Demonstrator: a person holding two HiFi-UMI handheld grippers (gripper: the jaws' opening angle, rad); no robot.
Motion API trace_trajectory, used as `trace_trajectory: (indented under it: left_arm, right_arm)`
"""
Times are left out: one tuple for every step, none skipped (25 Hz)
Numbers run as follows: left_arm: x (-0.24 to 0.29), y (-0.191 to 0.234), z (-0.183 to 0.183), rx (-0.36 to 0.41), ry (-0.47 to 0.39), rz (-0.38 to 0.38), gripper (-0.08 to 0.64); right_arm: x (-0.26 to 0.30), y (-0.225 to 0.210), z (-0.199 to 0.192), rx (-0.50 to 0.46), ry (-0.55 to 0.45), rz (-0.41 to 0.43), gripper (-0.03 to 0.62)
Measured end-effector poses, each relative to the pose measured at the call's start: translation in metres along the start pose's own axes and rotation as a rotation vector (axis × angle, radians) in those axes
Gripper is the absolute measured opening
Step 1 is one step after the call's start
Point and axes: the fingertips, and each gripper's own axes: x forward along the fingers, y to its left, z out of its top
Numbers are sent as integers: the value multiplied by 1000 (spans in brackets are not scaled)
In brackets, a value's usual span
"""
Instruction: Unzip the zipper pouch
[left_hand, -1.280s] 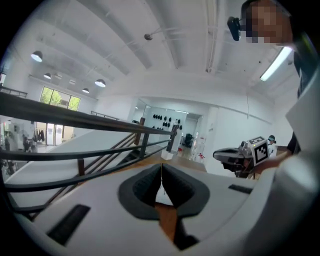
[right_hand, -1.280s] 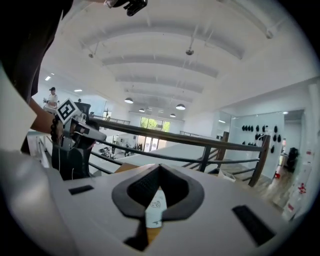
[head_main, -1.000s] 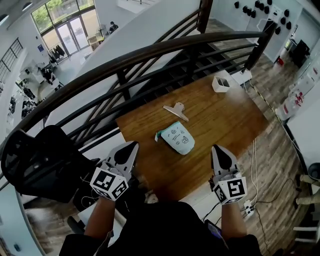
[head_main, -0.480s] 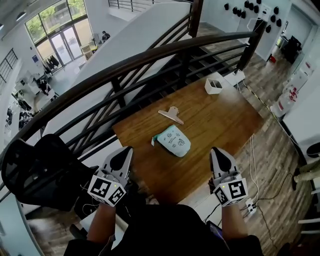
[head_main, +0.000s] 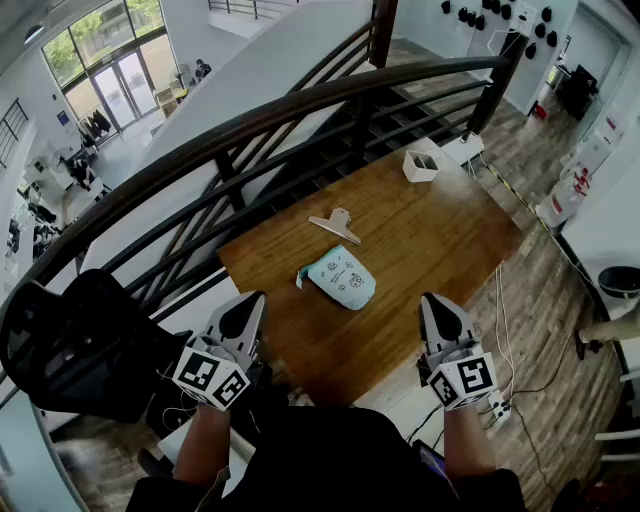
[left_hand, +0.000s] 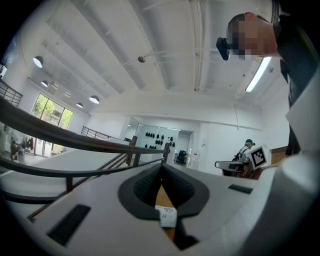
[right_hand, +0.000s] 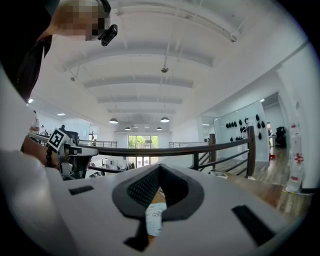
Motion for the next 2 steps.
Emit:
trace_trajectory:
  left_arm:
    - [1, -1, 0, -2, 2, -2, 14]
    - [2, -1, -1, -4, 4, -4, 14]
  right_arm:
    - [0, -1, 0, 1, 1, -1, -8]
    - [1, -2, -1, 1, 2, -1, -8]
